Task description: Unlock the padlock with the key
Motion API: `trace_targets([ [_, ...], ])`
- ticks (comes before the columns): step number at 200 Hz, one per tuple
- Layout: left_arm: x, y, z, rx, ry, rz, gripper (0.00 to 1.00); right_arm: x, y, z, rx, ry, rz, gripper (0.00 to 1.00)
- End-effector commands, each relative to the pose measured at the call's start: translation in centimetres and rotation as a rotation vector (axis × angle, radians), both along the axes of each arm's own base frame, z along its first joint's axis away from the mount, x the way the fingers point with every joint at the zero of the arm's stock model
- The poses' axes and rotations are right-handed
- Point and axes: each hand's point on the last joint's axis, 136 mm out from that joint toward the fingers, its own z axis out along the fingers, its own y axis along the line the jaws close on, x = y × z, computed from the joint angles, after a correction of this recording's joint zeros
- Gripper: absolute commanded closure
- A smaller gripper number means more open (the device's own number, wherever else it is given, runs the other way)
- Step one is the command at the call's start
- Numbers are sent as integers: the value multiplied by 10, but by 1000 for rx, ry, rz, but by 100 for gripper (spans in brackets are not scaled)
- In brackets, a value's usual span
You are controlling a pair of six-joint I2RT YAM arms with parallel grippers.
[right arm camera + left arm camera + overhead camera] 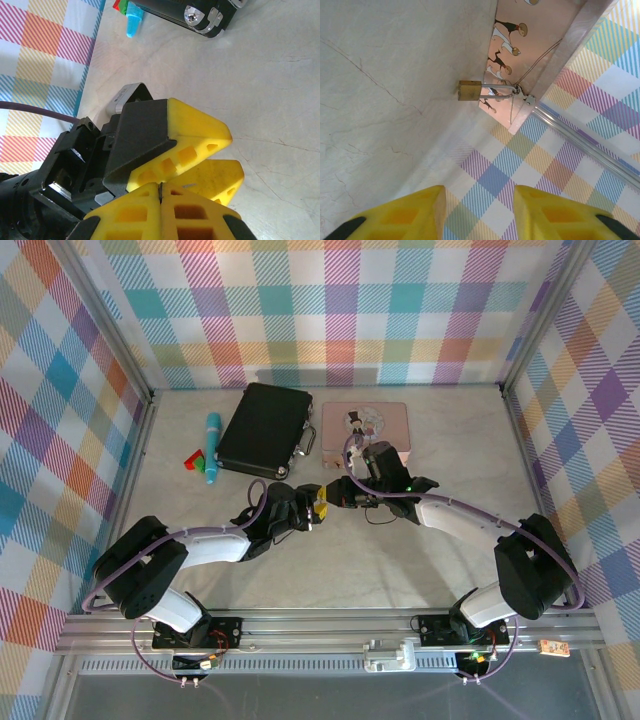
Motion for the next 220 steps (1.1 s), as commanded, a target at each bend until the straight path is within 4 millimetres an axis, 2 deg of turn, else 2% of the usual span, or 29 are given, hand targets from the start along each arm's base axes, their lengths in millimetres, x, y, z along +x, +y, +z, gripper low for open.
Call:
trace_targets([
  [1, 2, 2, 11, -57, -5, 35, 67, -3, 3, 1, 22, 7, 14, 100],
  [28, 2, 4, 10, -53, -5, 41, 78, -3, 3, 2, 23, 4, 14, 100],
  [48, 2, 5, 7, -51, 0, 45, 79, -4, 3, 3, 25, 3, 16, 100],
  [56, 1, 5, 7, -51, 2, 45, 76, -4, 3, 4, 27, 4, 16, 100],
  [73, 2, 6, 6, -53, 5, 51, 65, -5, 3, 4, 31, 6, 20, 100],
  [90, 2, 7, 8, -65, 3, 62, 61, -5, 4, 4, 37, 12, 20, 100],
  [165, 7, 10, 22, -92, -24, 92, 61, -11, 10, -4, 63, 51, 28, 100],
  [189, 6, 10, 22, -89, -20, 90, 63, -11, 11, -3, 61, 52, 33, 100],
  [220, 5, 12, 20, -81, -15, 91, 73, -10, 10, 3, 53, 33, 34, 100],
])
